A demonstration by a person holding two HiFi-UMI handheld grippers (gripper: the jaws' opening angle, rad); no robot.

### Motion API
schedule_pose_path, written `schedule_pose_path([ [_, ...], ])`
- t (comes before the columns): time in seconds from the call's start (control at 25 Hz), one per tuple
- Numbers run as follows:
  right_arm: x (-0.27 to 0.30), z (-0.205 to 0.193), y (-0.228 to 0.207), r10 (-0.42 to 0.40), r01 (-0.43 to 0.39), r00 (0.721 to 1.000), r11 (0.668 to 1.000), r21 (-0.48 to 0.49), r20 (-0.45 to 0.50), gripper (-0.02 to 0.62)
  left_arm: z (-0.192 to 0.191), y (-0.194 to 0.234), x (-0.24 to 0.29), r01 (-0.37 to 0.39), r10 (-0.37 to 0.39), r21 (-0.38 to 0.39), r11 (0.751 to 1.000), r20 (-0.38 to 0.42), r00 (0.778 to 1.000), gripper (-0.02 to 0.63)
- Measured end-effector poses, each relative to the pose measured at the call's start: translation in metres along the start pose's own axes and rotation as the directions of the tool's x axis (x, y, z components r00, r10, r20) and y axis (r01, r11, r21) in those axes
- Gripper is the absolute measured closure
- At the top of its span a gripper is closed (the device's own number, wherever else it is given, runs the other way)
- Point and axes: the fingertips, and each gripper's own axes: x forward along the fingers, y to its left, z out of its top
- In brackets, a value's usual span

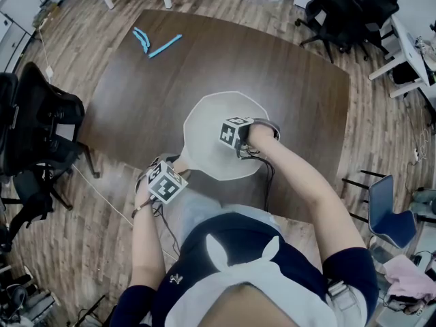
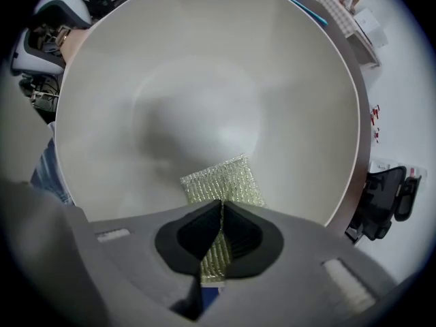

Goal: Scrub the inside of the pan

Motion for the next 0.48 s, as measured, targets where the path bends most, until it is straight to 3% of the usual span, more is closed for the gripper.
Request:
schedule_pose_path([
  [0.2, 0.0026, -0.0007, 0.0065, 0.003, -0.003, 1.0, 0.999, -0.036, -0.018, 0.585, -0.0016, -0.0008, 0.0008, 0.001, -0.001, -0.004, 1.0, 0.003, 1.0, 0.382],
  [0.48, 0.0046, -0.0018, 0.0102, 0.066, -0.066, 0.998, 0.997, -0.037, -0.006, 0.584, -0.0006, -0.0004, 0.0011, 0.002, -0.002, -0.013, 1.0, -0.004, 1.0, 0.382],
])
